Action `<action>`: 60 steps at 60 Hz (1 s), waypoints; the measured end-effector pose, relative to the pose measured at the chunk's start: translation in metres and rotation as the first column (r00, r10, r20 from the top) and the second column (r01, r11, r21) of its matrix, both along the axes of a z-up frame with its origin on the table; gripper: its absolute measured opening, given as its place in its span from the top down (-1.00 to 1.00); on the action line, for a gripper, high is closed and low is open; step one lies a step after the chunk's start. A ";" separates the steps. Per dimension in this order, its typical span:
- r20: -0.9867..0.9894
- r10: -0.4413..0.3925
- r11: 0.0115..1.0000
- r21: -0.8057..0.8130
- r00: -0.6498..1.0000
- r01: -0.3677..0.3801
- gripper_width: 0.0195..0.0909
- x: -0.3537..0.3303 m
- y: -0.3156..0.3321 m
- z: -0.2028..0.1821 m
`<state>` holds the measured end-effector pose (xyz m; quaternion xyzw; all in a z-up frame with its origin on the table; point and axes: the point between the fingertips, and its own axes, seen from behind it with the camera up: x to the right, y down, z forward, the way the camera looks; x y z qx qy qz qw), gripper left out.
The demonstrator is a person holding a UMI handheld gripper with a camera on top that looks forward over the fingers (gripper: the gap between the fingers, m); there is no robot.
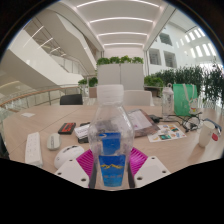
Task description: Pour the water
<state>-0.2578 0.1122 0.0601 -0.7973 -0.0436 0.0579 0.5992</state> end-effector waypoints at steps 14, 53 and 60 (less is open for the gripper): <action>-0.249 0.040 0.995 -0.082 0.968 -0.062 0.47 0.007 -0.001 0.044; -0.903 -0.285 0.951 -0.225 -0.322 -0.213 0.53 0.274 0.058 0.112; -0.839 -0.289 0.951 -0.196 -0.461 -0.239 0.52 0.277 0.038 0.117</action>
